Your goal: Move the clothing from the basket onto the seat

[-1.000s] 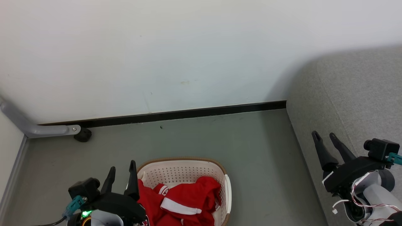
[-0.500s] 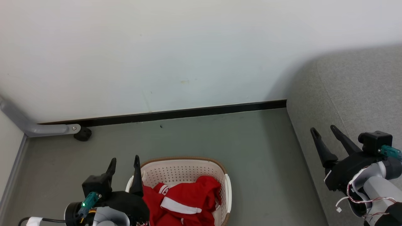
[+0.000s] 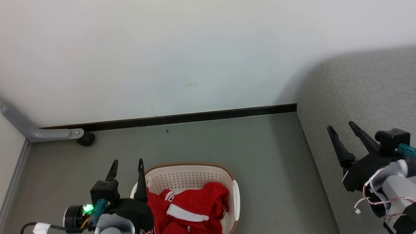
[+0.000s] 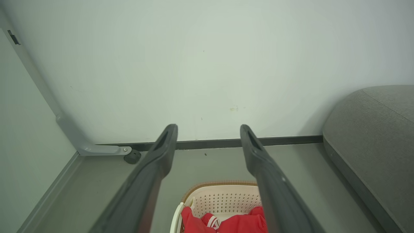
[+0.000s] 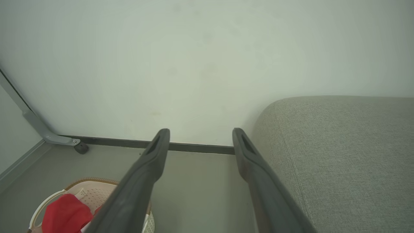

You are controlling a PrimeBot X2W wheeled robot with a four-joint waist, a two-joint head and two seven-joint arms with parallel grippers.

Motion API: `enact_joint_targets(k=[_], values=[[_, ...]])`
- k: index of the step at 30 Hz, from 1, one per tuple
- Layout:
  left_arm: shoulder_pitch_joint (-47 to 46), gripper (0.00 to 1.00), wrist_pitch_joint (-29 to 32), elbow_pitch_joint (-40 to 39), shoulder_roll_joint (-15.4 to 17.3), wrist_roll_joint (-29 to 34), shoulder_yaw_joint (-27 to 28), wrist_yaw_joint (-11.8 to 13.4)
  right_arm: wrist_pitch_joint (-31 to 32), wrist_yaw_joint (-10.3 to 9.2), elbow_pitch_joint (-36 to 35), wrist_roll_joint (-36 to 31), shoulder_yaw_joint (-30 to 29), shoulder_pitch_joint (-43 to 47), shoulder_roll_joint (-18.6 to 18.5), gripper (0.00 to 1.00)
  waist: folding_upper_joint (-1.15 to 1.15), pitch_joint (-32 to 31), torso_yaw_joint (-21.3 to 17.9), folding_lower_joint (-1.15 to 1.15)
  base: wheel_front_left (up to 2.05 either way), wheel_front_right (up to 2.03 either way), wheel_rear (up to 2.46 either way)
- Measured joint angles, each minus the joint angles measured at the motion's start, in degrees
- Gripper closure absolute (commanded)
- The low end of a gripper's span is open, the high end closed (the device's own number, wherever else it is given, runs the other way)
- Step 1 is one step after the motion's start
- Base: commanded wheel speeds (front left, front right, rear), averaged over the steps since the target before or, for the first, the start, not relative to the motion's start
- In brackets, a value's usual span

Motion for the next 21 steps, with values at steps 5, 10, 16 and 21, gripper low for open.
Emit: enact_joint_targets(k=[5,10,16,21], values=[[0.01,0.0,0.0,-0.01,-0.1,1.02,1.04,0.13,0.0,-0.53,0.11,-0.08,-1.49,0.01,-0.01,0.0,0.0,-0.03,-0.06,0.0,0.0,0.0,0.0],[0.2,0.0,0.0,-0.01,-0.32,1.19,1.29,0.47,0.0,-0.58,-0.02,-0.78,-2.31,0.03,-0.02,0.0,0.0,0.01,-0.18,0.0,0.0,0.0,0.0],[0.59,0.0,0.0,-0.67,-0.58,1.26,1.14,0.48,-0.02,-0.58,-2.7,-1.91,-3.23,0.14,-0.43,0.0,0.0,1.26,-0.35,0.0,0.0,0.0,0.0],[1.46,0.0,0.0,-0.94,-1.07,1.57,-0.31,0.48,-0.02,-0.57,-6.41,-2.56,-4.77,0.04,-2.05,0.0,0.0,3.78,-0.63,0.0,0.0,0.0,0.0]])
